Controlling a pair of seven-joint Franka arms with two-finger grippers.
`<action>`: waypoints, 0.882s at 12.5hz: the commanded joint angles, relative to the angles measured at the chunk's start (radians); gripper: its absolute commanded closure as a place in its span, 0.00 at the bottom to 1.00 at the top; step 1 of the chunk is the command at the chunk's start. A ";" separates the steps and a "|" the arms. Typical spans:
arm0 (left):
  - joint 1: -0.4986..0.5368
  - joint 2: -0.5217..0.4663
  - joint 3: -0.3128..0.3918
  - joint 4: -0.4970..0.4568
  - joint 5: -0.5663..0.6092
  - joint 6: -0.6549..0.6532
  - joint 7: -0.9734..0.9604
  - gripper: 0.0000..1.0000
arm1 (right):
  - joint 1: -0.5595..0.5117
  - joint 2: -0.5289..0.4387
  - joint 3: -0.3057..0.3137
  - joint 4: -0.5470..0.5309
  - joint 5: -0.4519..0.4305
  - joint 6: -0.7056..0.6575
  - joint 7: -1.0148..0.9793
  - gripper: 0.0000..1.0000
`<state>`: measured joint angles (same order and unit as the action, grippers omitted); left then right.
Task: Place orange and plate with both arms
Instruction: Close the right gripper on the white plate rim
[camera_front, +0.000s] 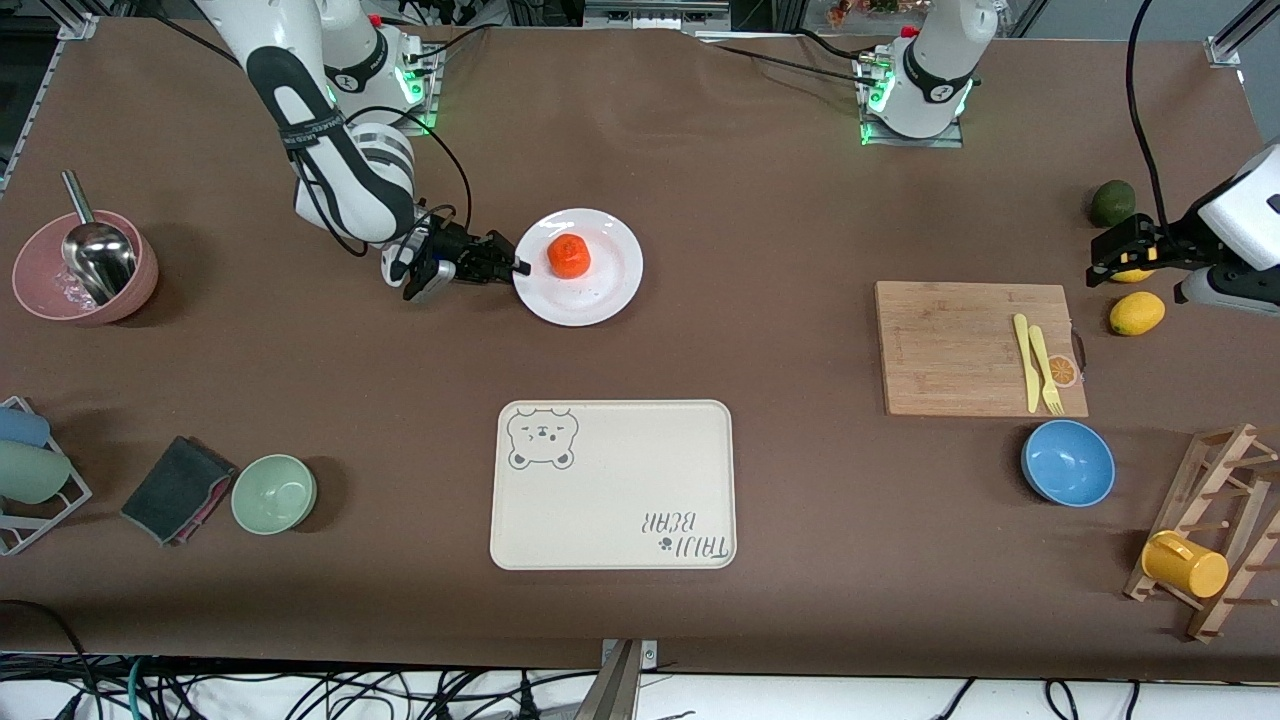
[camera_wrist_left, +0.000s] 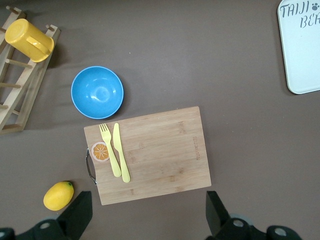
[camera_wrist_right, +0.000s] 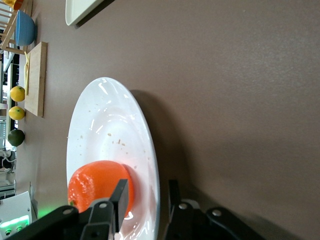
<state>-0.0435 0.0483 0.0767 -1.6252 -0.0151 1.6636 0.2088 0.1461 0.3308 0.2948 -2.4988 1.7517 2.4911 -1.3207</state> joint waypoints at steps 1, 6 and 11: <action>0.011 0.005 -0.003 0.002 -0.020 -0.005 0.027 0.00 | -0.008 0.016 0.012 -0.003 0.064 0.011 -0.080 0.61; 0.016 0.004 -0.002 0.008 -0.013 -0.008 0.029 0.00 | -0.006 0.016 0.027 -0.003 0.083 0.026 -0.088 0.81; 0.017 0.004 0.000 0.018 -0.017 -0.010 0.029 0.00 | -0.006 0.016 0.029 -0.003 0.091 0.029 -0.089 0.93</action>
<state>-0.0347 0.0537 0.0767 -1.6227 -0.0151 1.6637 0.2097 0.1460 0.3481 0.3079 -2.4983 1.8132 2.5024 -1.3809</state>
